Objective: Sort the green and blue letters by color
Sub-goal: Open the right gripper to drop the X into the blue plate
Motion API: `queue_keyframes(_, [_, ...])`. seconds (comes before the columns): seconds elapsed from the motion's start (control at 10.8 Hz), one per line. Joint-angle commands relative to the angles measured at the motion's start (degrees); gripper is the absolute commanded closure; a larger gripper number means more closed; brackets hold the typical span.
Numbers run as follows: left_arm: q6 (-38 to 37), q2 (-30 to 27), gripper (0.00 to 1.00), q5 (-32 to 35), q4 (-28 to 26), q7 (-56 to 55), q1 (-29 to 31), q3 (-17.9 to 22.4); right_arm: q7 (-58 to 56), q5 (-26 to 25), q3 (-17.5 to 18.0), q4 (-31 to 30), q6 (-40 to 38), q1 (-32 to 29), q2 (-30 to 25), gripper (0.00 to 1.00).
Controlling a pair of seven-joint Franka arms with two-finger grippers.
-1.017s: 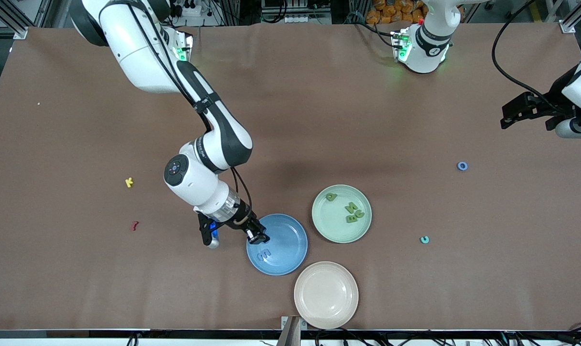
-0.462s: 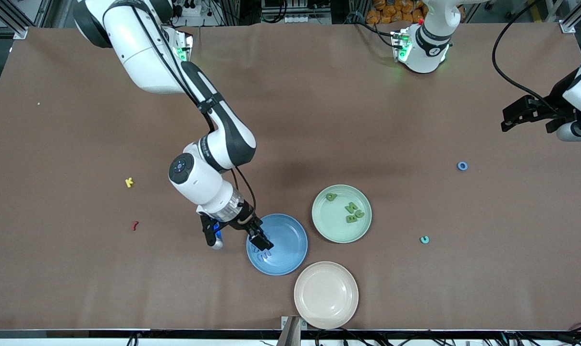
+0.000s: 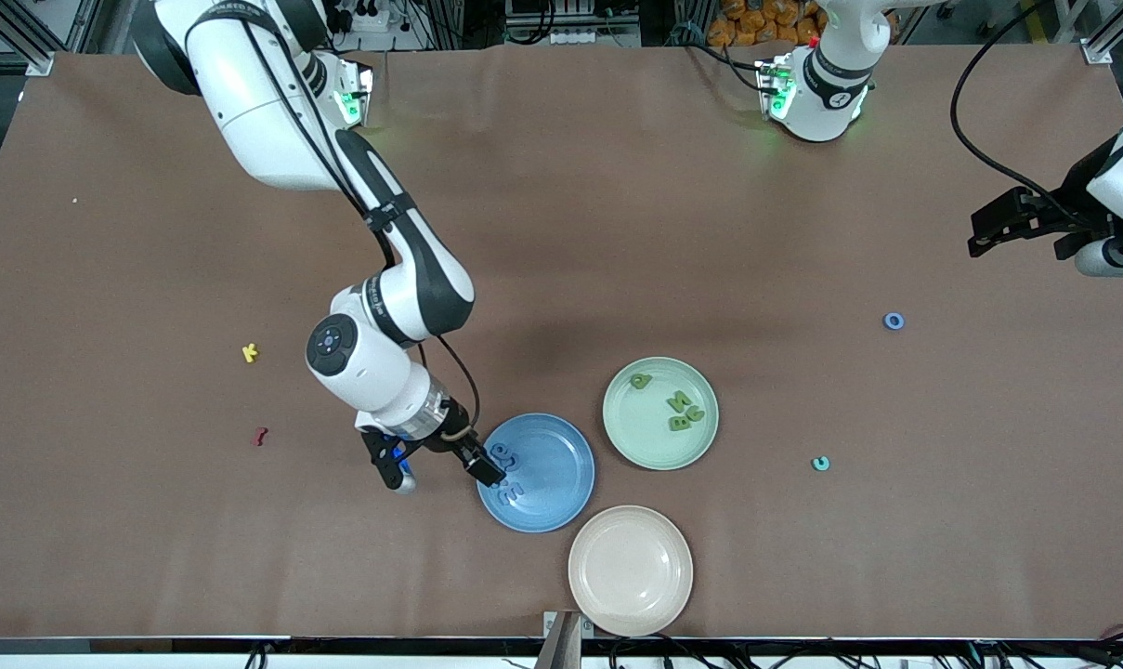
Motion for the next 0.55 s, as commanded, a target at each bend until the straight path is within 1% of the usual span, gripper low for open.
queue_keyframes(0.0, [0.43,0.08,0.0,-1.34,0.06,-0.31,0.55,-0.16,-6.74,-2.35,0.9,-4.3,-3.11,-3.41,-3.49,0.0])
queue_keyframes(0.09, [0.52,0.16,0.0,-1.34,0.06,-0.31,0.46,-0.16,-8.76,-3.83,1.86,-5.96,-3.12,-4.73,-3.93,0.0])
queue_keyframes(0.18, [0.69,0.51,0.0,-1.43,0.06,-0.31,0.46,-0.16,-10.35,-7.41,4.39,-8.42,-3.12,-7.61,-5.5,0.0])
queue_keyframes(0.28, [0.87,0.52,0.0,-1.43,0.06,-0.31,0.46,-0.07,-12.45,-12.93,6.33,-12.36,-3.12,-10.51,-7.6,0.0])
queue_keyframes(0.46, [0.96,0.52,0.0,-1.43,0.06,-0.31,0.55,-0.16,-18.85,-20.77,6.61,-22.71,-2.94,-13.25,-12.78,0.0])
